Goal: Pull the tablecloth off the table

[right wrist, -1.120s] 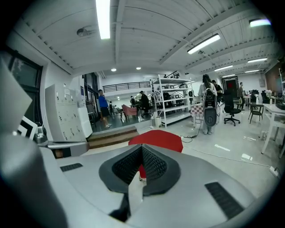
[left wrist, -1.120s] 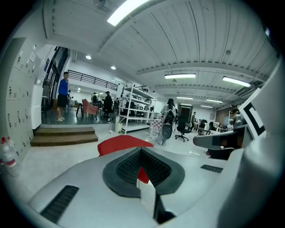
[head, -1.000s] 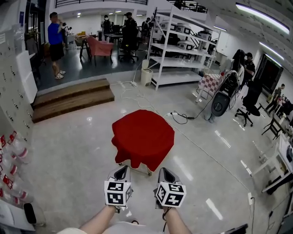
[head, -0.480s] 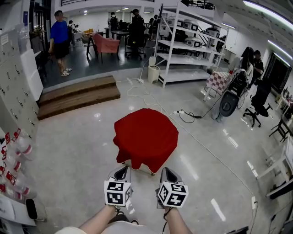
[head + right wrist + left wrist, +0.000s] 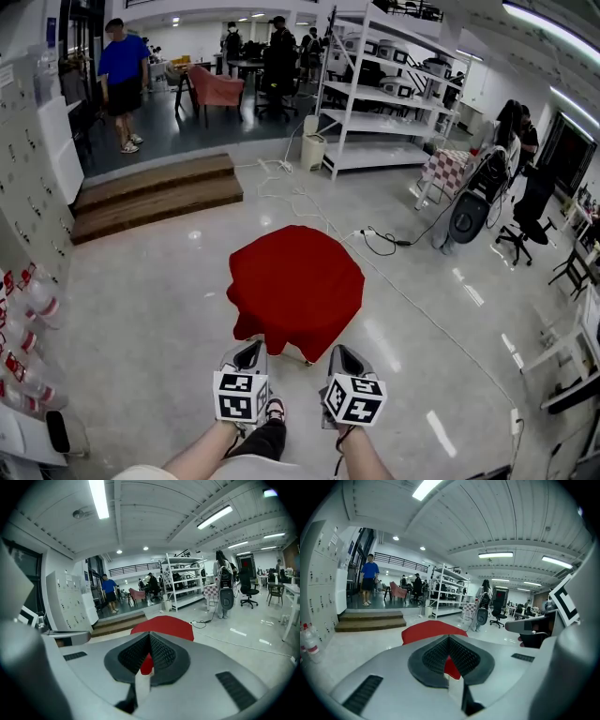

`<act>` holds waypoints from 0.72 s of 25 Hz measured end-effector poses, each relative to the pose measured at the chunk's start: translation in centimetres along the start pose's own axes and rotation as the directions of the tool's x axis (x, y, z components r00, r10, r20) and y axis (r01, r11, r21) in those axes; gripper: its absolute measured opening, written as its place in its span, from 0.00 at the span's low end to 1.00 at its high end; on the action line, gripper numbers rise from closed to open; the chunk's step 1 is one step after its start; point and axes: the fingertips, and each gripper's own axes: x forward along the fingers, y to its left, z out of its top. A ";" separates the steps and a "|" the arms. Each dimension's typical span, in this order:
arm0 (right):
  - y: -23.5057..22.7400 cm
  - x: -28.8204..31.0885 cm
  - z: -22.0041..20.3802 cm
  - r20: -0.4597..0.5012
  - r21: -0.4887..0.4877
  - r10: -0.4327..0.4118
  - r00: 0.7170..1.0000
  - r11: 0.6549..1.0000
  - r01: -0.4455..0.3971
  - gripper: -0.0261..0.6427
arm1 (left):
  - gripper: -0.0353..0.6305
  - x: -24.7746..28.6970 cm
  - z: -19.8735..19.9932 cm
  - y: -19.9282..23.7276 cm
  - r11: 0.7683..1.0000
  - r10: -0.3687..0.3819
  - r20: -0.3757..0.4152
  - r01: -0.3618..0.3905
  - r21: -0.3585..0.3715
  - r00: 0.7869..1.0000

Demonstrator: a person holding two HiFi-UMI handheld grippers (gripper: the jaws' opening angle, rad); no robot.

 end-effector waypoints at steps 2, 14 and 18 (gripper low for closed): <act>-0.1 0.7 0.9 0.008 -0.016 0.000 1.000 1.000 0.000 0.08 | 0.08 1.1 0.7 0.4 1.000 0.002 0.015 -0.002 -0.013 1.000; -1.9 6.1 4.9 0.034 -0.037 -0.016 0.999 0.999 0.017 0.08 | 0.08 7.9 4.5 1.5 1.000 -0.031 0.050 0.031 -0.001 0.998; -2.3 8.3 7.2 0.051 -0.046 -0.019 0.999 0.999 0.021 0.08 | 0.08 10.3 6.7 2.3 0.999 -0.033 0.064 0.033 0.004 0.997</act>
